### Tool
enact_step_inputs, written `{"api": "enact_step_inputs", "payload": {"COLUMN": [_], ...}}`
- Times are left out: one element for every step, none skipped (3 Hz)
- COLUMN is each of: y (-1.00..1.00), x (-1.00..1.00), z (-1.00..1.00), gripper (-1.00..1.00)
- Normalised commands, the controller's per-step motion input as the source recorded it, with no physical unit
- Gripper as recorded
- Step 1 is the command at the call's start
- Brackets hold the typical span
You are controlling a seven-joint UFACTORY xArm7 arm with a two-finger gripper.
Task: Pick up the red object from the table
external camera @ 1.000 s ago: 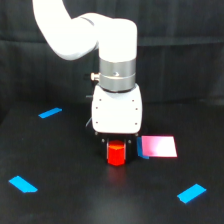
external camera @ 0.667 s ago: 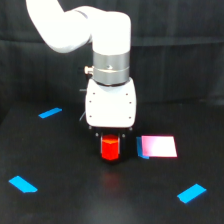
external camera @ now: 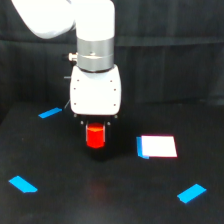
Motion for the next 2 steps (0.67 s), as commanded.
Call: {"api": "enact_step_inputs", "payload": {"y": [0.13,0.08], "x": [-0.11,0.07], "z": [1.0,0.91], "gripper": [-1.0,-0.9]}}
